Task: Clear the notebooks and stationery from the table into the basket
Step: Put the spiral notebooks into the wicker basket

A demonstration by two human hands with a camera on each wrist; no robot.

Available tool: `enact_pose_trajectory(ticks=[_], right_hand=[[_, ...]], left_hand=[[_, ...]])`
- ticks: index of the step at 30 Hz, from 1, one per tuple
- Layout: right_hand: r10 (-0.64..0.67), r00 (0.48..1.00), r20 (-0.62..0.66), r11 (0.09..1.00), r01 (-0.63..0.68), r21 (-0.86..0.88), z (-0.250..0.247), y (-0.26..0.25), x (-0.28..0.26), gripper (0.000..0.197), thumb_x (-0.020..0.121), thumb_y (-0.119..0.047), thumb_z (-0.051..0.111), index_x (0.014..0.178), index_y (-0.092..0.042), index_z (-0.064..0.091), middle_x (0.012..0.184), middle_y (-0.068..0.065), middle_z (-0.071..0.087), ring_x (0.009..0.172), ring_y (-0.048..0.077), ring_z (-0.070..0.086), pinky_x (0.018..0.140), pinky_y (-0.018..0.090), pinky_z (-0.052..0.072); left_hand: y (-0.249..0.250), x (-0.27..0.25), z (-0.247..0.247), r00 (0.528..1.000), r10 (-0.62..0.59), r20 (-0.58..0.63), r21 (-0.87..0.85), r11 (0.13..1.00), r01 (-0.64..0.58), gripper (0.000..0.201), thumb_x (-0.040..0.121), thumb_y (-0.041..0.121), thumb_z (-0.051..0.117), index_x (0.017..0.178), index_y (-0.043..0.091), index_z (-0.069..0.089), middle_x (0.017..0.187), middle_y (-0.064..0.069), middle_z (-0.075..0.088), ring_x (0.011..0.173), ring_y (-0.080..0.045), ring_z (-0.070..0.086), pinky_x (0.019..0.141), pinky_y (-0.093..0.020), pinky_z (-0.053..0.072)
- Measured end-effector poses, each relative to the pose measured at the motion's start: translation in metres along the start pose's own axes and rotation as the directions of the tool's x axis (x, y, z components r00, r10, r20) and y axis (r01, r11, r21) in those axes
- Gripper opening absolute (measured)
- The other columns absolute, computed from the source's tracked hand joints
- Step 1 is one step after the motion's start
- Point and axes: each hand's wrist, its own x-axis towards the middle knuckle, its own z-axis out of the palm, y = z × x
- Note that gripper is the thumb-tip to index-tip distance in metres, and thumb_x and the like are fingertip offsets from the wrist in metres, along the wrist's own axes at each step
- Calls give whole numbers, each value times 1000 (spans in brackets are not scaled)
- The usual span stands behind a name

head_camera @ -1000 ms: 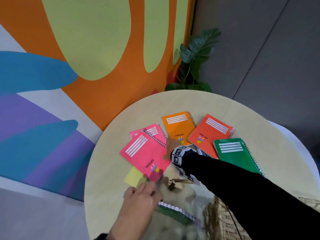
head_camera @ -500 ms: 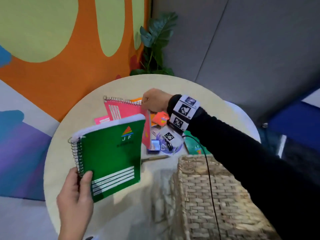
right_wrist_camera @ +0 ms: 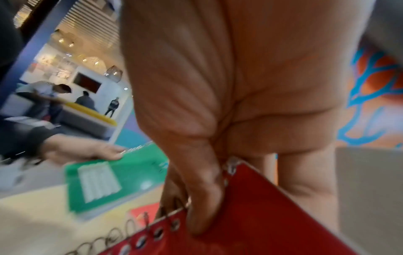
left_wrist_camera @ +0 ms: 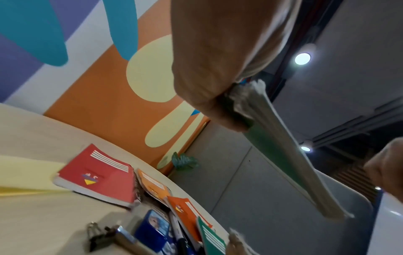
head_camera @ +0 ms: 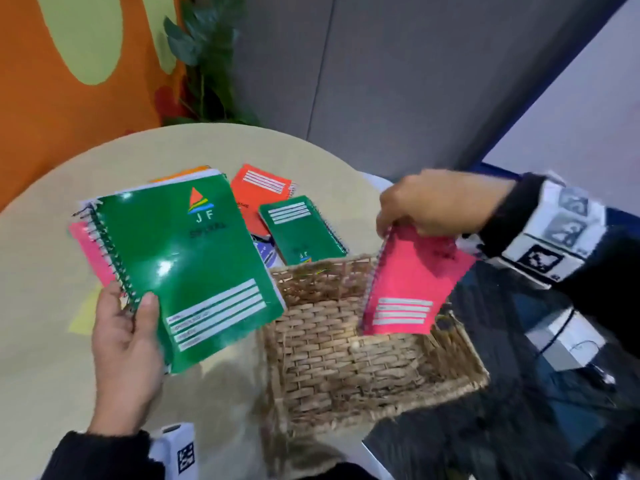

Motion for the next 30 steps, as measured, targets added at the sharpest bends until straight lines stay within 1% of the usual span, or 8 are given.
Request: enact_pose_trajectory(ticks=[8, 16, 17, 19, 21, 23, 27, 30], right_hand=[[-42, 897, 440, 997, 10, 73, 120, -67, 81, 28, 85, -19, 58, 110, -11, 68, 120, 8, 66, 100, 26, 62, 75, 27, 44], [-184, 963, 198, 937, 111, 331, 153, -43, 93, 69, 81, 5, 51, 143, -21, 37, 146, 1, 44, 130, 22, 45, 103, 31, 42], [-204, 972, 114, 828, 110, 550, 151, -37, 85, 74, 77, 4, 53, 145, -18, 33, 144, -1, 45, 127, 18, 47, 102, 25, 42], [-214, 977, 7, 279, 54, 959, 149, -28, 62, 78, 72, 1, 53, 145, -17, 30, 140, -2, 46, 124, 14, 49, 107, 25, 40], [-129, 990, -49, -188, 24, 982, 148, -30, 35, 70, 77, -5, 56, 142, -24, 36, 143, 5, 49, 128, 24, 50, 110, 41, 37], [5, 997, -75, -319, 72, 945, 156, -36, 18, 55, 83, -10, 62, 134, -24, 47, 135, 10, 57, 125, 31, 53, 107, 50, 38], [90, 996, -27, -418, 62, 906, 179, -31, -8, 41, 91, 6, 49, 127, -13, 51, 125, 10, 65, 115, 27, 62, 97, 46, 51], [88, 985, 147, -431, -96, 897, 213, -22, -22, 41, 91, 11, 47, 125, -12, 54, 117, 7, 70, 106, 22, 68, 84, 36, 59]], left_hand=[[8, -37, 36, 981, -17, 195, -23, 999, 22, 36, 103, 5, 42, 111, 37, 55, 116, -1, 65, 110, -24, 61, 103, -46, 41], [17, -50, 52, 959, -108, 261, 63, 994, 95, 31, 102, 8, 45, 120, 32, 53, 118, -5, 63, 105, -15, 59, 101, -35, 42], [17, -48, 55, 955, -120, 272, 79, 992, 102, 32, 102, 8, 45, 129, 22, 51, 128, -6, 61, 115, -15, 57, 108, -38, 41], [22, -47, 64, 942, -147, 302, 123, 986, 114, 44, 102, 12, 46, 146, 13, 38, 144, 3, 51, 132, -8, 48, 117, -37, 34], [35, -52, 79, 923, -140, 359, 109, 988, 108, 40, 103, 14, 46, 140, 28, 40, 129, 33, 52, 119, 21, 48, 108, -17, 37], [45, -57, 94, 891, -115, 439, 123, 990, 67, 36, 102, 13, 46, 120, 43, 44, 111, 43, 59, 105, 27, 53, 92, -3, 43], [39, -59, 110, 743, -130, 656, 255, 965, -56, 33, 101, 31, 48, 133, 26, 49, 128, 14, 63, 116, 1, 60, 105, -29, 49], [32, -49, 96, 622, -219, 752, 420, 886, -197, 37, 102, 35, 46, 138, 26, 50, 119, 24, 61, 103, 21, 56, 92, -1, 45]])
